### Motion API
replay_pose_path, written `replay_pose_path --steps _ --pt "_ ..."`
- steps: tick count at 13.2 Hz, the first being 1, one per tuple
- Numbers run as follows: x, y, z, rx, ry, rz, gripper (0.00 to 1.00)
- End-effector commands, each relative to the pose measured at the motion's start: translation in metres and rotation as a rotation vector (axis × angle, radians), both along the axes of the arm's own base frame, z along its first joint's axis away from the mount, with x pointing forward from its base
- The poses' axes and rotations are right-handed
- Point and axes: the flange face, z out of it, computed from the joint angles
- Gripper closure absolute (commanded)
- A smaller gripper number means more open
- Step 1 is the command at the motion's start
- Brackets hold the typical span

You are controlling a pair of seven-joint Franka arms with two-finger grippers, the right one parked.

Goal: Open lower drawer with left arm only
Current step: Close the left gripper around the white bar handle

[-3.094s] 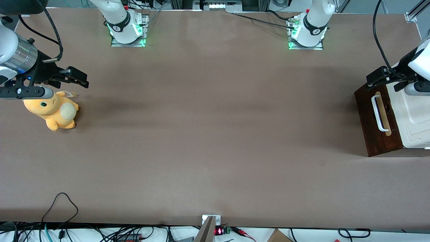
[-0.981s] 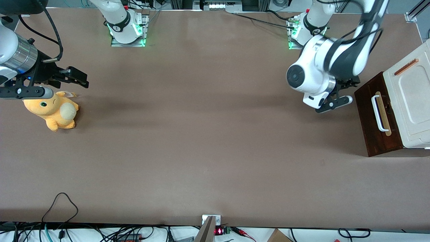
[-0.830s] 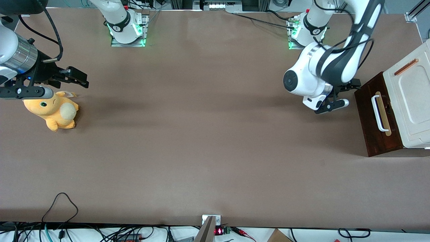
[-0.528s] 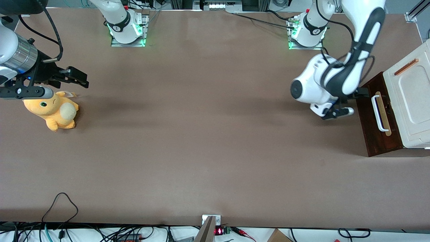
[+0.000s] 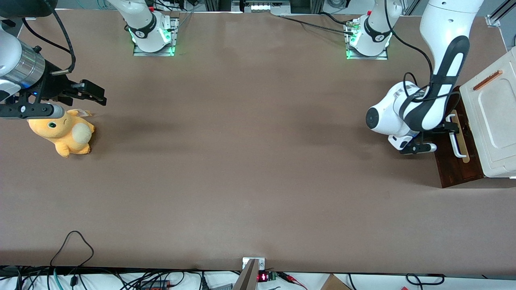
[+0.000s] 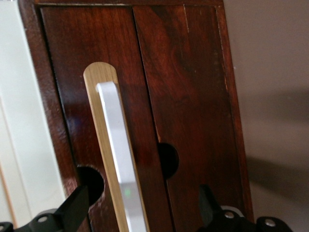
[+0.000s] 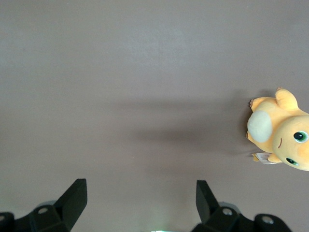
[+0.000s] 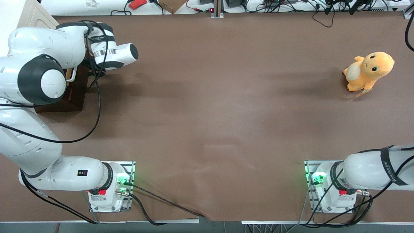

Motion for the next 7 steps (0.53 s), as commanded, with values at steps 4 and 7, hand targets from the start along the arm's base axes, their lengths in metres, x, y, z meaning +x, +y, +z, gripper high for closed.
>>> replay_pose_path --steps 4,7 --pt "-0.011 -0.001 -0.005 0.050 -0.020 -0.053 0.01" --pt "-0.034 0.003 -0.019 0.151 -0.090 -0.091 0.02"
